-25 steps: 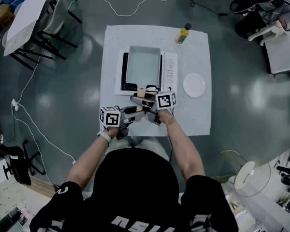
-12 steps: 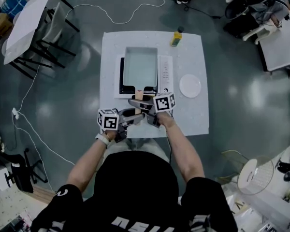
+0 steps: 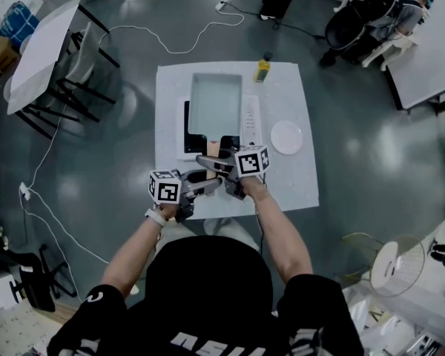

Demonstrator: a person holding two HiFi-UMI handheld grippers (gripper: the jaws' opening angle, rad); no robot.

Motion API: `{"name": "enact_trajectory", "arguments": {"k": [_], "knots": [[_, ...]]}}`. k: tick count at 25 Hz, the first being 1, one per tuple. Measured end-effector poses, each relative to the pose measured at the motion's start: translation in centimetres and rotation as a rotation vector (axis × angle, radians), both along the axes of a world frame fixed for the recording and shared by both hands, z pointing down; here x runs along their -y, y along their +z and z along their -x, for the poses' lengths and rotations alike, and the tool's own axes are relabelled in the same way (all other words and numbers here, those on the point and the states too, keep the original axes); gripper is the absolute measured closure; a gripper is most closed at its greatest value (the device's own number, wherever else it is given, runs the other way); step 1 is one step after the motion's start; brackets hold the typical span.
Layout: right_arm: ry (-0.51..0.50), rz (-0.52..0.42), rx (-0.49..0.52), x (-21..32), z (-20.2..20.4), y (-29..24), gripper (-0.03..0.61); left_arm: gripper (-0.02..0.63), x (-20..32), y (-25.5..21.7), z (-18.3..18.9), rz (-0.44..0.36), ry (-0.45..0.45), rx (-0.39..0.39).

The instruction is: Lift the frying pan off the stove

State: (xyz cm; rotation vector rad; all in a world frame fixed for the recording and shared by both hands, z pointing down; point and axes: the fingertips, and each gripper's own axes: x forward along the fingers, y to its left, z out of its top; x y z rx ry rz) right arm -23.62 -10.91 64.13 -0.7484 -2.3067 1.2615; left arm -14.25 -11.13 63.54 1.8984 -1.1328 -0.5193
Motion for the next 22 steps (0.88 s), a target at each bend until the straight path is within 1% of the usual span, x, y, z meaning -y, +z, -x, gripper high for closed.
{"name": "enact_trajectory", "arguments": {"k": [6,10,14,18,22], "knots": [[0.053,-0.042,0.027,-0.9,0.2,-2.0,0.367,0.444,-1.5,-1.7,0.2,-0.011,0.060,0.033],[0.083,-0.063,0.020,-2.2,0.8,-3.2,0.367,0.446,-3.1,-2.8,0.8,-0.017,0.091,0.031],[0.112,-0.061,0.038,-3.1,1.2,-4.1,0.367,0.446,-4.3,-3.5,1.3,-0.021,0.131,0.047],[0.144,-0.058,0.039,-3.7,1.8,-4.7,0.367,0.446,-5.2,-4.2,1.9,-0.029,0.151,0.040],[0.155,-0.061,0.054,-4.3,2.3,-5.2,0.367,0.446,-5.9,-4.5,2.4,-0.030,0.169,0.049]]}}
